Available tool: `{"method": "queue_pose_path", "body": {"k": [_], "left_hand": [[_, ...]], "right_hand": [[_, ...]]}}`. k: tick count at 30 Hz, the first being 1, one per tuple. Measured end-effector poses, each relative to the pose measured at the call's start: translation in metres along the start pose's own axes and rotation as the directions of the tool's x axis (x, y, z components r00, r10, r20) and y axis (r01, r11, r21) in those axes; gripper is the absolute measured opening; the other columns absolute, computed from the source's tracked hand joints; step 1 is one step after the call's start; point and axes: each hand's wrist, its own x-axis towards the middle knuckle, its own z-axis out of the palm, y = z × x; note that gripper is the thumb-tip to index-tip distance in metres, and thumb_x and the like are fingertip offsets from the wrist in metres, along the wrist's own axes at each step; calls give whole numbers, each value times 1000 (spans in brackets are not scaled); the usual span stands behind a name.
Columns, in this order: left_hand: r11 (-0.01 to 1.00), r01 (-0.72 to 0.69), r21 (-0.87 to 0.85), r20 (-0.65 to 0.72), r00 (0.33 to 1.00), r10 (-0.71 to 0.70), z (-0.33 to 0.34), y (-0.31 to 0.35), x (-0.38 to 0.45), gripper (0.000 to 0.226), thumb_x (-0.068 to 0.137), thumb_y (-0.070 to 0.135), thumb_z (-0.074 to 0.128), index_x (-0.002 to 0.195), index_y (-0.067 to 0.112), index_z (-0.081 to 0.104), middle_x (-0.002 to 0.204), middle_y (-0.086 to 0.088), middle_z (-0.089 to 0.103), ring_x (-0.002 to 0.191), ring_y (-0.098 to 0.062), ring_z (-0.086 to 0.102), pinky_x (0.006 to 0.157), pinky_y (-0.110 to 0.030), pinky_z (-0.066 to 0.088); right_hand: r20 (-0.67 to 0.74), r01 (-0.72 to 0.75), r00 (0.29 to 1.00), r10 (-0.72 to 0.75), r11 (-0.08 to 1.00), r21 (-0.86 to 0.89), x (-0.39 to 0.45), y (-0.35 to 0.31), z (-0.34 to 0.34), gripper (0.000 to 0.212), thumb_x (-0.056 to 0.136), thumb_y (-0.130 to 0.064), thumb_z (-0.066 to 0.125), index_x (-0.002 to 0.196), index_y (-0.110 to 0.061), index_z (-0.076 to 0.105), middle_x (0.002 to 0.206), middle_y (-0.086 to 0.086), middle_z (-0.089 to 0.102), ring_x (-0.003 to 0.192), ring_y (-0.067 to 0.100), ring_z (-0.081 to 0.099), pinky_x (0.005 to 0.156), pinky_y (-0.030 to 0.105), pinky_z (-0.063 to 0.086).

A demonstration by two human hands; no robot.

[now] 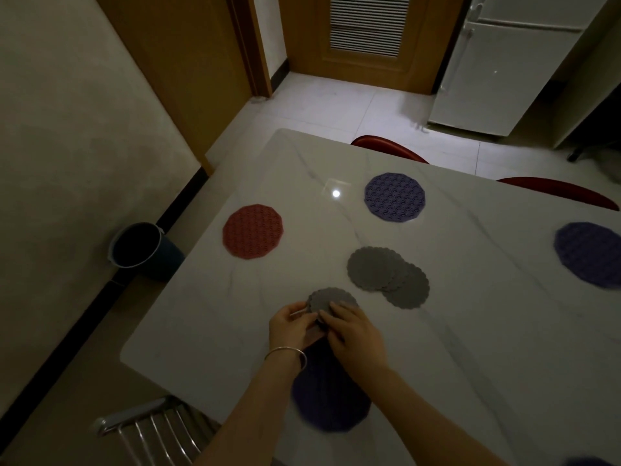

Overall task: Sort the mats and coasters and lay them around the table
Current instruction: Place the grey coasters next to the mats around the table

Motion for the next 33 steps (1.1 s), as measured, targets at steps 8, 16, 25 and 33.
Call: {"method": "queue_pose_path", "body": {"k": [8,16,25,33], "left_hand": [[995,-43,88,-25,999,46,0,-2,4,26,74,-17,65,93,1,62,96,-23,66,88,-42,67,67,-47,60],[992,-56,109,5,998,56,0,-2,6,25,77,-17,62,87,5,61,91,-19,66,84,-39,67,54,-40,60],[988,-55,142,-3,998,55,-1,-1,5,24,80,-16,59,87,7,60,91,-17,65,83,-35,66,53,-38,60],[997,-49,58,-18,999,50,-4,15,-5,21,81,-15,59,91,4,61,92,-14,65,80,-32,65,46,-32,57]], "right_hand": [[-53,-300,939,339,888,349,10,5,-2,45,84,-20,60,128,-14,52,141,11,43,127,28,41,104,40,39],[68,-477,799,597,561,677,31,5,-15,44,86,-17,58,129,-12,51,118,6,60,98,13,53,82,28,42],[-44,-408,883,466,812,418,41,15,-24,42,84,-12,58,126,-11,51,96,2,60,85,15,55,73,29,44],[16,-185,980,196,947,-262,73,58,-46,57,92,-24,56,143,-18,32,156,6,20,143,22,19,110,38,32]]}}
